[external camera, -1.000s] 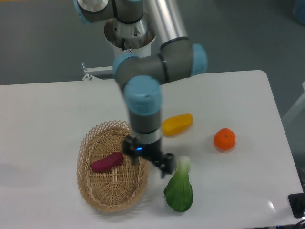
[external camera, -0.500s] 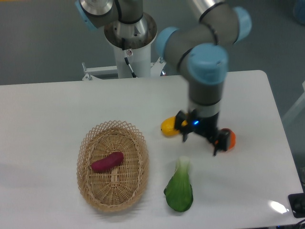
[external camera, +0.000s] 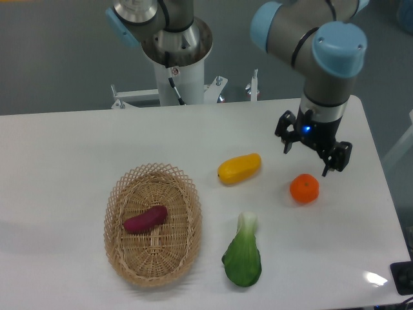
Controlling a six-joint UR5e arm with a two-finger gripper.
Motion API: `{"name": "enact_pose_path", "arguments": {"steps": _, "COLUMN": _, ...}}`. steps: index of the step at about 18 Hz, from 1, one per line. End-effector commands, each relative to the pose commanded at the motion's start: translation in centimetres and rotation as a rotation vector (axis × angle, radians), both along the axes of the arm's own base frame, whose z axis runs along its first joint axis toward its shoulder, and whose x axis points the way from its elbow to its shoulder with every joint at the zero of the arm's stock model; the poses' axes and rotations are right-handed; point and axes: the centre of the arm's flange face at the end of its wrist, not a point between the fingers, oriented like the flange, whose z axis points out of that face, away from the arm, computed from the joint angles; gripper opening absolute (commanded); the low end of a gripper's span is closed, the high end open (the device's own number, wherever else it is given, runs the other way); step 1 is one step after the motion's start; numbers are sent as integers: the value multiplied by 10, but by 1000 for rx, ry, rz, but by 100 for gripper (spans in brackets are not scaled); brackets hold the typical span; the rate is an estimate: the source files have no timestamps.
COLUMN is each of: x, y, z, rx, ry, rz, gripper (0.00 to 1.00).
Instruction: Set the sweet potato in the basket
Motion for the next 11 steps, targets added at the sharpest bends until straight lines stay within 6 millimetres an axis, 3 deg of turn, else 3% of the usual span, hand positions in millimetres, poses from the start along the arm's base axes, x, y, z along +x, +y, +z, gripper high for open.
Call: {"name": "enact_pose_path", "arguments": {"steps": 11, "x": 1, "y": 1, "z": 6, "rx": 10, "ry": 11, "rz": -2, "gripper": 100}}
